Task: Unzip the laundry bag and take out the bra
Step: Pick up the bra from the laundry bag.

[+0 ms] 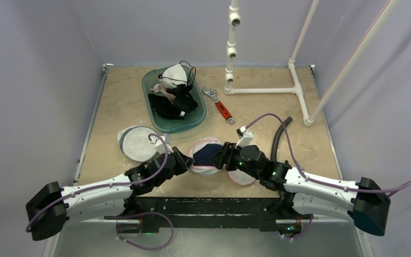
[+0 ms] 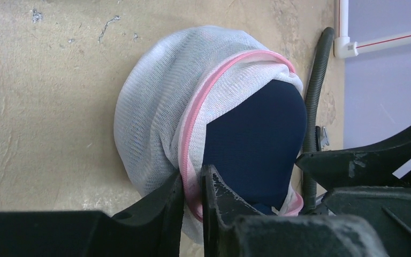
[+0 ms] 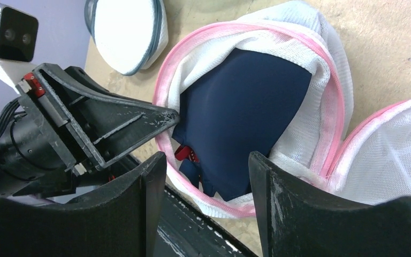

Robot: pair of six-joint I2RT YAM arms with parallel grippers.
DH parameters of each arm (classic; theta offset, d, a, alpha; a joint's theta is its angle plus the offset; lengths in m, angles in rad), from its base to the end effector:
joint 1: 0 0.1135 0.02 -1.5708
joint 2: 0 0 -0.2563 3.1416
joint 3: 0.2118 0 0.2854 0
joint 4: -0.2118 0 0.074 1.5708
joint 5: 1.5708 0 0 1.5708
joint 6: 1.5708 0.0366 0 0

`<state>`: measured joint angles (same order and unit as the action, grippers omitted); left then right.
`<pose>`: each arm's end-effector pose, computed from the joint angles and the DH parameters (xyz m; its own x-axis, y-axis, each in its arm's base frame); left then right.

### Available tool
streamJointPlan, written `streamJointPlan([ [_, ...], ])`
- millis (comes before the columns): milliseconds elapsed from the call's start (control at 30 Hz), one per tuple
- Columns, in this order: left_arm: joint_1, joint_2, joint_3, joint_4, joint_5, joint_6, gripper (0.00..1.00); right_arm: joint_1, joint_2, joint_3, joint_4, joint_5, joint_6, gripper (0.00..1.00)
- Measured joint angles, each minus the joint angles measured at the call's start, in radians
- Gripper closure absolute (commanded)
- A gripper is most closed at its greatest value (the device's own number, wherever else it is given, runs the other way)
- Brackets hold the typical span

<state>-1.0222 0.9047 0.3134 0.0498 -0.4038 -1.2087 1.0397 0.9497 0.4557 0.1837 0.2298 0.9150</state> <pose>0.1265 -0.1793 0.1538 -0.6648 -0.5613 -0.4929 -0.0356 0.6829 -0.7296 0.1335 0.2108 0.2090 -0.6727 0.3786 -0.6358 -0.3224 0.6234 0.7123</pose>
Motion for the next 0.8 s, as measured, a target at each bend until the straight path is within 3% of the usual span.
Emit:
streamJointPlan([
  [300,0.0,-0.03,-0.05,0.033,0.016,0.023,0.93,-0.006,0.019,0.0,0.004,-0.011,0.02,0.33],
  [800,0.0,-0.001,-0.079,0.114,0.052,0.05,0.96,-0.007,0.029,-0.026,0.001,-0.012,0.011,0.33],
])
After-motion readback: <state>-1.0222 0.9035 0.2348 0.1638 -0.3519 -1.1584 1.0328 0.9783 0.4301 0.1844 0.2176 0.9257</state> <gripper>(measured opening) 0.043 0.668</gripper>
